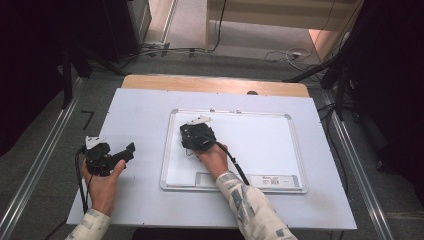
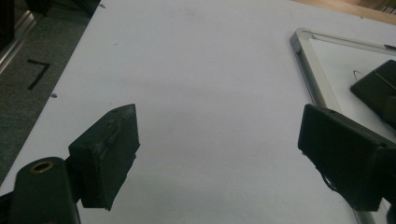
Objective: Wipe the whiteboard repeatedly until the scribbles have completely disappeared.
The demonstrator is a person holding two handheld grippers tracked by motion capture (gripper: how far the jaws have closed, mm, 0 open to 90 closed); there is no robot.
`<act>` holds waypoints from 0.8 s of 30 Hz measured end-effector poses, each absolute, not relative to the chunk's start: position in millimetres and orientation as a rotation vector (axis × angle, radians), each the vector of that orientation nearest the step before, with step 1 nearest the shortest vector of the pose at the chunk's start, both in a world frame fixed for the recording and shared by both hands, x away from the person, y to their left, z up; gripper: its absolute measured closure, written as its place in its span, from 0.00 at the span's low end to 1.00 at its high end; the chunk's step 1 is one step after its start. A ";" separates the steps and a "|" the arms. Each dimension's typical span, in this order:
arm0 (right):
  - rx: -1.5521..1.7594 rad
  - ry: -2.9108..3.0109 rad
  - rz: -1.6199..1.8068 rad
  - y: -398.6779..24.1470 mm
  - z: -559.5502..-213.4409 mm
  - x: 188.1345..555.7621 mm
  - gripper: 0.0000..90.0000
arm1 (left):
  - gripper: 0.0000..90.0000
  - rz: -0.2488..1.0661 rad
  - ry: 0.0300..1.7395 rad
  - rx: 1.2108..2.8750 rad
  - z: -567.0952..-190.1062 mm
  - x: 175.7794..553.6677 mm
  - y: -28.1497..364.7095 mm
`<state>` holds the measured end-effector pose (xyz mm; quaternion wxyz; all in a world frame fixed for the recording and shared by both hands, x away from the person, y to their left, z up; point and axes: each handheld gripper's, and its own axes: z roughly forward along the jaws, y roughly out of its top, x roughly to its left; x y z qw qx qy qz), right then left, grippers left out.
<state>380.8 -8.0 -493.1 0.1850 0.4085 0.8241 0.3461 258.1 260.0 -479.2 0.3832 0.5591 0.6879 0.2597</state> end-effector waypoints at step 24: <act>1.300 2.192 0.929 -43.9 -491.6 422.5 0.42 | 0.14 0.658 1.750 1.435 -480.0 260.4 258.0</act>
